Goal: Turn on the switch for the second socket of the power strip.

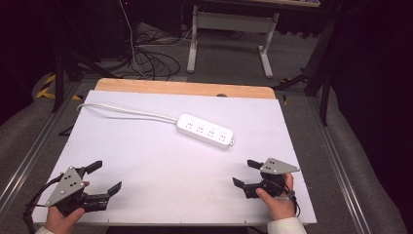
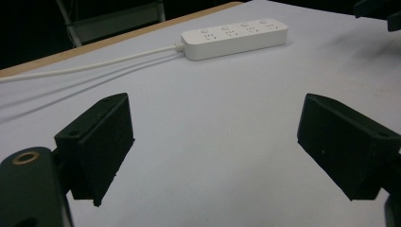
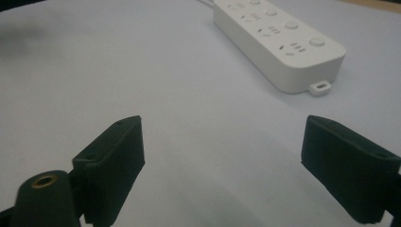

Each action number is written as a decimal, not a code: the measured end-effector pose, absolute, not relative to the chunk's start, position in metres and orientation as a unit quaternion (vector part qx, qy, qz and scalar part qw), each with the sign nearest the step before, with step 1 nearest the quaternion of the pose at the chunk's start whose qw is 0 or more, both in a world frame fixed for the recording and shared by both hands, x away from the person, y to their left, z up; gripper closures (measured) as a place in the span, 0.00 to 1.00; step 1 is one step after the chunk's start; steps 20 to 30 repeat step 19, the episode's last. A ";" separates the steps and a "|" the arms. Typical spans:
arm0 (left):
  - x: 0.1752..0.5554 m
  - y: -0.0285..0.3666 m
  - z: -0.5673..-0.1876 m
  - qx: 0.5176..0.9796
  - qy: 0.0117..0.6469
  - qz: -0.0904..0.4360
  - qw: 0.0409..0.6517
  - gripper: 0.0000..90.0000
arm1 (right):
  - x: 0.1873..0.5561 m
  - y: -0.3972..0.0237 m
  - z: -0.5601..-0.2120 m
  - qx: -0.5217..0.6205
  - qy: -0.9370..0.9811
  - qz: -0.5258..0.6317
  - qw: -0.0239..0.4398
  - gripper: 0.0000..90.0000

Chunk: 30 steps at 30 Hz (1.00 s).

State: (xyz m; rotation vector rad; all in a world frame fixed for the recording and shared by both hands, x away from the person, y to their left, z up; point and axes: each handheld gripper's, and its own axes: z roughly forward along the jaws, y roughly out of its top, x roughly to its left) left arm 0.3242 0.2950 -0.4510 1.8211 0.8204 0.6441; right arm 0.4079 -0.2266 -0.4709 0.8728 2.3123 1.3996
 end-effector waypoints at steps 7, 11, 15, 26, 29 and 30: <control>0.330 0.296 -0.456 0.759 0.341 0.244 0.499 0.13 | 0.404 -0.230 -0.481 0.304 0.826 0.445 0.166 0.17; 0.331 0.296 -0.459 0.759 0.344 0.253 0.491 0.13 | 0.404 -0.231 -0.480 0.304 0.820 0.455 0.166 0.16; 0.332 0.296 -0.460 0.758 0.345 0.251 0.493 0.13 | 0.404 -0.232 -0.479 0.302 0.817 0.463 0.166 0.16; 0.332 0.296 -0.460 0.757 0.346 0.253 0.492 0.13 | 0.404 -0.233 -0.478 0.298 0.814 0.472 0.161 0.16; 0.332 0.296 -0.460 0.757 0.346 0.253 0.492 0.13 | 0.404 -0.233 -0.478 0.298 0.814 0.472 0.161 0.16; 0.332 0.296 -0.460 0.757 0.346 0.253 0.492 0.13 | 0.404 -0.233 -0.478 0.298 0.814 0.472 0.161 0.16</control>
